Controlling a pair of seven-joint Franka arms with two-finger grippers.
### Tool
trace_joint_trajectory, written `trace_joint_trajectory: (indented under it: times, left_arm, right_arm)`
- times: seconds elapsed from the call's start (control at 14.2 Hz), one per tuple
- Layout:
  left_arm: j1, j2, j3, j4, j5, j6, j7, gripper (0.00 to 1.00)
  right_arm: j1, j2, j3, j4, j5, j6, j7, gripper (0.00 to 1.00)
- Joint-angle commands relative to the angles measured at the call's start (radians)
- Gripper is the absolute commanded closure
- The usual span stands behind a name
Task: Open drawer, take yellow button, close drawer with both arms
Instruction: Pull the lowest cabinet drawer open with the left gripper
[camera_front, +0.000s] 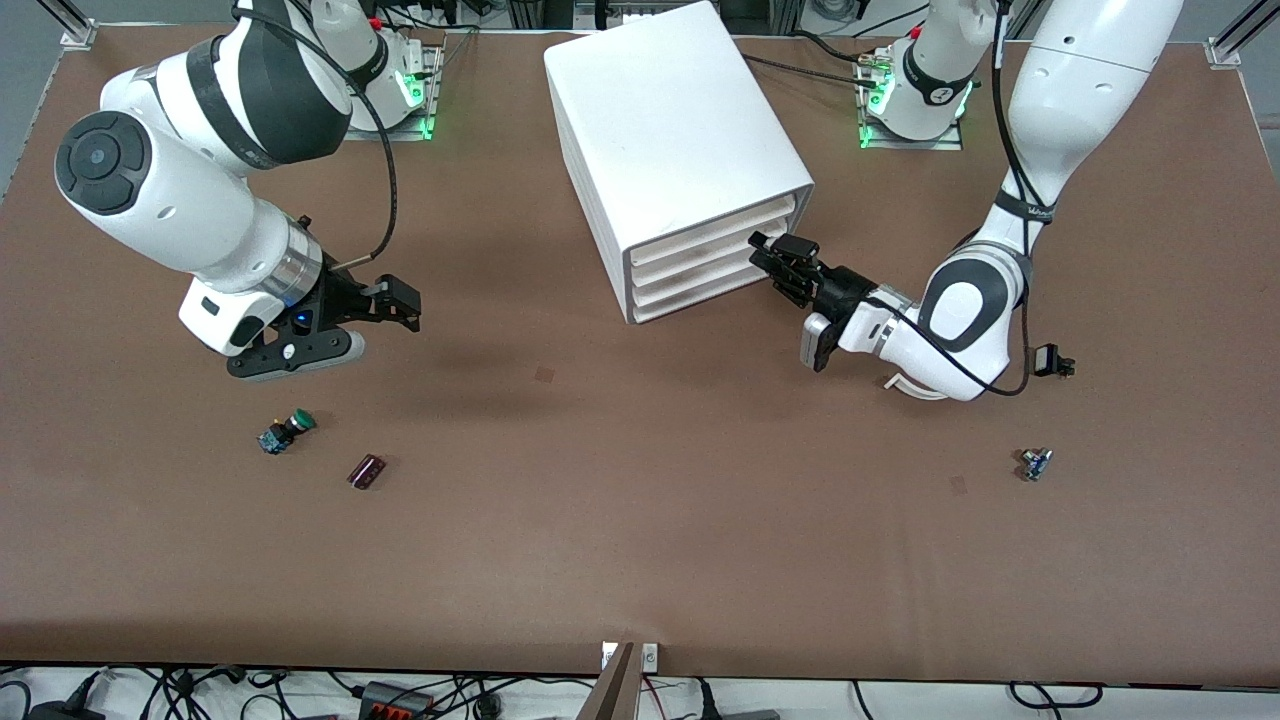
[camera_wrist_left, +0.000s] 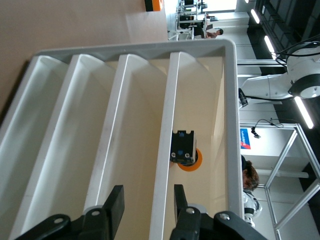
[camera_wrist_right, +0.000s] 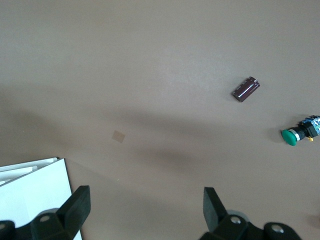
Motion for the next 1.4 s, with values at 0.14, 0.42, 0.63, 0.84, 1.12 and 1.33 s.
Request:
trace_joint_trajectory:
  times: [0.14, 0.42, 0.63, 0.84, 1.12, 1.33]
  left_arm:
    - [0.014, -0.025, -0.032, -0.062, -0.036, -0.016, 0.033, 0.57]
    - [0.006, -0.039, -0.04, -0.111, -0.038, -0.008, 0.073, 0.76]
    - [0.011, -0.039, -0.039, -0.104, -0.038, -0.01, 0.064, 1.0]
    - [0.016, -0.028, -0.029, -0.061, -0.029, -0.008, 0.055, 1.0]
    - [0.017, 0.033, 0.012, 0.082, 0.01, -0.007, 0.022, 1.0]
    - [0.032, 0.107, 0.03, 0.212, 0.071, -0.008, 0.004, 1.0]
  right_arm:
    - [0.001, 0.017, -0.003, 0.021, 0.014, -0.005, 0.016, 0.0]
    - [0.004, 0.017, -0.001, 0.024, 0.054, 0.002, 0.017, 0.0]
    - [0.013, 0.016, 0.0, 0.032, 0.1, 0.002, 0.019, 0.0]
    - [0.093, 0.022, -0.001, 0.082, 0.095, 0.004, 0.081, 0.0]
    - [0.16, 0.036, -0.001, 0.11, 0.089, 0.051, 0.207, 0.0]
    - [0.2, 0.051, -0.001, 0.111, 0.097, 0.085, 0.301, 0.0]
